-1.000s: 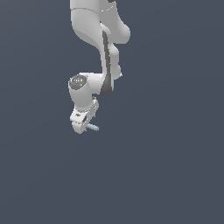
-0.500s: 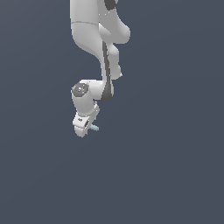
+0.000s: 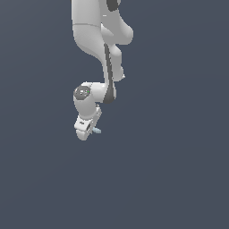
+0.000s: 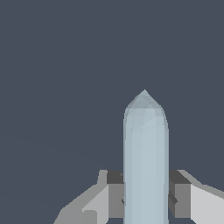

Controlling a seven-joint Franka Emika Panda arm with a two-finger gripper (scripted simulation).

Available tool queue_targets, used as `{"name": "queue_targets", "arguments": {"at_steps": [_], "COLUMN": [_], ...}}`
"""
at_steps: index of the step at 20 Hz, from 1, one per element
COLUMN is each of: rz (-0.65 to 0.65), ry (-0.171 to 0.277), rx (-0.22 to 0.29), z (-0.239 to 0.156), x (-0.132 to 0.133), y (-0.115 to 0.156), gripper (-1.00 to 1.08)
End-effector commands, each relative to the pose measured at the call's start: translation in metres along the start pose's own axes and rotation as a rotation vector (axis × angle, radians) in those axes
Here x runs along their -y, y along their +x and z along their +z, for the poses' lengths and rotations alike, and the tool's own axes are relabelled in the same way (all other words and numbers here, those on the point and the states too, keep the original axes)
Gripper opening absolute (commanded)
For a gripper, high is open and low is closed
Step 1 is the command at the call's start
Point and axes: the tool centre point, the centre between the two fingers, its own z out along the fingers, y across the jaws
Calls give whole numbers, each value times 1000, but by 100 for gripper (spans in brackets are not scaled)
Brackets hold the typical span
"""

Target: Pick up the object and move it to a goal position.

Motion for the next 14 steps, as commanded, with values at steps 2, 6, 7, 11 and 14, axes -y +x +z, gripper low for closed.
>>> {"name": "queue_targets", "arguments": {"at_steps": [2, 6, 7, 11, 14], "rz": [0, 0, 0, 0, 0], "ry": [0, 0, 0, 0, 0], "rx": [0, 0, 0, 0, 0], "z": [0, -2, -4, -18, -35], "x": [0, 0, 0, -2, -3], "y": [0, 0, -1, -2, -4], "gripper": [-100, -100, -100, -100, -100]}}
